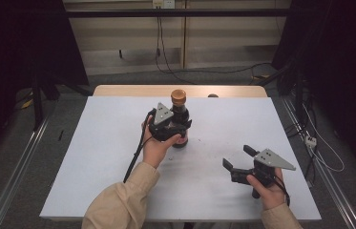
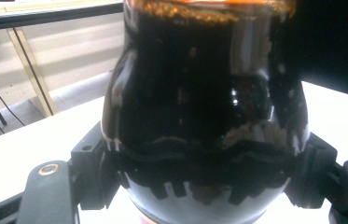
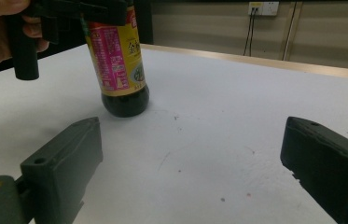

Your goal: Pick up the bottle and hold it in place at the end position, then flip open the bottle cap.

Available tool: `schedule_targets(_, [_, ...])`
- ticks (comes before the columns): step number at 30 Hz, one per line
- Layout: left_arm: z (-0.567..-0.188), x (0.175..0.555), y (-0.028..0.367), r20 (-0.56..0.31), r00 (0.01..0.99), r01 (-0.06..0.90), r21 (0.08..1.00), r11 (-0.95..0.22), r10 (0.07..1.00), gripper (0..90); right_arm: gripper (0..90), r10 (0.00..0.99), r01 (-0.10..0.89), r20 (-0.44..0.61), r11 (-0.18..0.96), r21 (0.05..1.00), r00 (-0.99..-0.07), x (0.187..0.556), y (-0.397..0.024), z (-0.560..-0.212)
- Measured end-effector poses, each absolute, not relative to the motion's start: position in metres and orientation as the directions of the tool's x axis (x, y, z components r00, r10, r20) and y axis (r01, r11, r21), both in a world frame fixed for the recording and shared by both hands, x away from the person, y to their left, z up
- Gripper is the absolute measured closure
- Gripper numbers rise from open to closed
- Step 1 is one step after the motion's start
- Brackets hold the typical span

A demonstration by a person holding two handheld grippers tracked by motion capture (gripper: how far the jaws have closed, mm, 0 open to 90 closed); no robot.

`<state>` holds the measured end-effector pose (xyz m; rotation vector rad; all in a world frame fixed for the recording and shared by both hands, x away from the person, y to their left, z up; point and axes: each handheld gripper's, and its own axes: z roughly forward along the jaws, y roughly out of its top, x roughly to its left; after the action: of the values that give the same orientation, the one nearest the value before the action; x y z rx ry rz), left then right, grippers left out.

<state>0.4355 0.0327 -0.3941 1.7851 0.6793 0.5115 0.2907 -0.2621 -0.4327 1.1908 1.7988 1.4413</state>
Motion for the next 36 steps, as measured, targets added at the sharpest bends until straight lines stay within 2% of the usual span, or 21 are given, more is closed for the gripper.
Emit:
schedule_targets(13, [-0.395, 0.436, 0.033, 0.022, 0.743, 0.191, 0.951, -0.243, 0.669, 27.1, 3.9, 0.849, 0.303, 0.107, 0.065, 0.951, -0.518, 0.321, -0.245, -0.404])
schedule_targets(20, [-0.395, 0.436, 0.033, 0.013, 0.746, 0.194, 0.952, -0.236, 0.666, 27.1, 3.3, 0.843, 0.328, 0.147, 0.036, 0.944, -0.517, 0.334, -0.241, -0.395])
schedule_targets(36, [-0.396, 0.437, 0.034, -0.011, 0.753, 0.211, 0.951, -0.225, 0.658, 27.3, 3.7, 0.816, 0.349, 0.148, 0.07, 0.934, -0.559, 0.359, -0.222, -0.383])
